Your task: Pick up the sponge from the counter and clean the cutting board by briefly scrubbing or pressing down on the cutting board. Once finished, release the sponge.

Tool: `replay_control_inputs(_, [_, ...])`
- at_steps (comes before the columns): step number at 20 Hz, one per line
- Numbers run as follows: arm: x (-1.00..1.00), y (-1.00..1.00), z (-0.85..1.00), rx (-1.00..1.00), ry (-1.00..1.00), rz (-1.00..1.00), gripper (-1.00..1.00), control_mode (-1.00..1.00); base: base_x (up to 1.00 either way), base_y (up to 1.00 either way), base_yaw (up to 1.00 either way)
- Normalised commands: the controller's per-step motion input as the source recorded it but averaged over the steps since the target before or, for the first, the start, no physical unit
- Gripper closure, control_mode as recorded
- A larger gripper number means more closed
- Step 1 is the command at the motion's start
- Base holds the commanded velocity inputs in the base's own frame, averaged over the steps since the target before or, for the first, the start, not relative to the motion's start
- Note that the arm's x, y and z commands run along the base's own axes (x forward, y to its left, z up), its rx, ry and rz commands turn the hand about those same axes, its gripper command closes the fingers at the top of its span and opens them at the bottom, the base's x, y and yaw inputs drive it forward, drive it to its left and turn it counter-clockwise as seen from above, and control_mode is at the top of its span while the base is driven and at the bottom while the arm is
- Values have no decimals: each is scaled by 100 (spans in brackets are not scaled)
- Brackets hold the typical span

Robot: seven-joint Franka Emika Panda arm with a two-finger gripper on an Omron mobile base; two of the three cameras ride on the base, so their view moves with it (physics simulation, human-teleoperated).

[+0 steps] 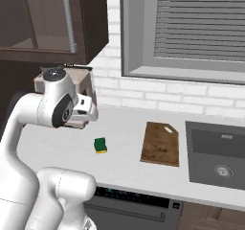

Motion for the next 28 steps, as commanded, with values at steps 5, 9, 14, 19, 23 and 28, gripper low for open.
replay_control_inputs(5, [0, -14, -42, -3, 0, 2, -100, -100, 0, 0, 0])
replay_control_inputs(9, [9, -20, -24, 0, 0, 2, -100, -100, 0, 0, 0])
replay_control_inputs(14, [11, -11, -14, 0, 0, 0, -100, -100, 0, 0, 0])
replay_control_inputs(19, [12, 0, -15, 0, 0, 0, -100, -100, 0, 0, 0])
replay_control_inputs(23, [25, 0, -22, -2, 1, 0, -100, -100, 0, 0, 0])
replay_control_inputs(28, [37, 0, -23, -4, 4, 0, -100, -100, 0, 0, 0])
